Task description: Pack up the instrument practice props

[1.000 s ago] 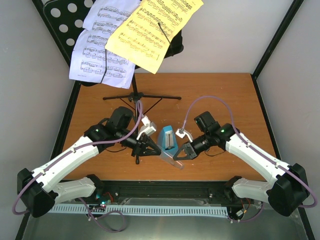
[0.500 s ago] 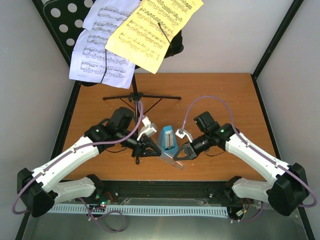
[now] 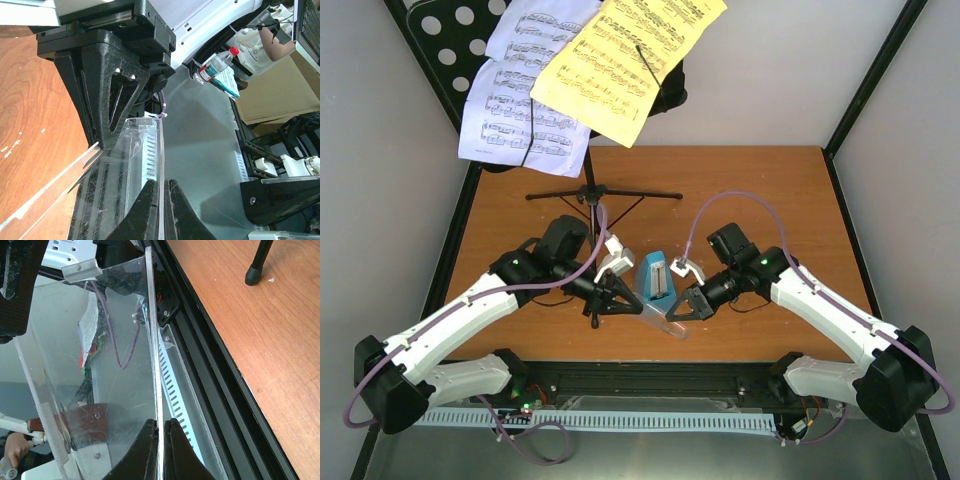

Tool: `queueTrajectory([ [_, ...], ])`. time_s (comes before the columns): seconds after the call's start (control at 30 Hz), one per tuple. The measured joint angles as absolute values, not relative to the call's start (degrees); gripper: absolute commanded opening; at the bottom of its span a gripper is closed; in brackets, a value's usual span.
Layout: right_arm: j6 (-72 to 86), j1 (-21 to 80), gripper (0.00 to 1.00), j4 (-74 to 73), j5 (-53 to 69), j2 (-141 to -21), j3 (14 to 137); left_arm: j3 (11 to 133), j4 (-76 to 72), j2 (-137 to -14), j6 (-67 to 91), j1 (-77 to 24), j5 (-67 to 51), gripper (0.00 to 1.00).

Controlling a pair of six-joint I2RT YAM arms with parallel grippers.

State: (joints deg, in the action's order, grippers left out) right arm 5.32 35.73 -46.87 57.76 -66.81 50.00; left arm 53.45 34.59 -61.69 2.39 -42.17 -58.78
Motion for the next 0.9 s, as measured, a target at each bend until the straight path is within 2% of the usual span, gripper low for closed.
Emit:
queueTrajectory([
  [0.03,5.30,35.75,0.03,-46.92,57.69,-66.78,50.02,53.41,34.59,-61.69,2.39,-42.17,-58.83,0.00],
  [0.07,5.30,35.75,0.07,-46.92,57.56,-66.78,50.02,53.36,34.59,-61.69,2.39,-42.17,-58.81,0.00],
  [0.1,5.30,35.77,0.18,-46.92,57.41,-66.78,50.06,53.34,34.57,-61.69,2.42,-42.17,-58.74,0.00],
  [0.17,5.93,35.77,0.46,-46.81,56.31,-66.50,50.19,53.25,34.37,-61.54,2.59,-42.24,-58.63,0.00],
  [0.27,7.25,35.66,0.75,-46.24,53.21,-65.19,50.30,52.45,33.06,-60.38,4.25,-42.37,-58.57,0.00],
  [0.43,11.16,35.09,0.97,-43.22,46.94,-59.92,50.37,48.73,25.15,-57.10,11.09,-42.41,-58.24,0.00],
  [0.47,12.51,34.68,1.00,-41.98,45.41,-58.41,50.33,47.83,22.90,-56.49,12.95,-42.41,-57.91,0.00],
  [0.67,23.09,32.80,1.00,-27.90,33.36,-46.35,46.63,42.46,7.53,-54.11,25.89,-42.44,-53.95,0.00],
  [0.9,35.14,32.64,1.00,-10.90,21.19,-38.02,40.93,39.00,-8.19,-52.34,38.00,-42.44,-46.35,0.00],
])
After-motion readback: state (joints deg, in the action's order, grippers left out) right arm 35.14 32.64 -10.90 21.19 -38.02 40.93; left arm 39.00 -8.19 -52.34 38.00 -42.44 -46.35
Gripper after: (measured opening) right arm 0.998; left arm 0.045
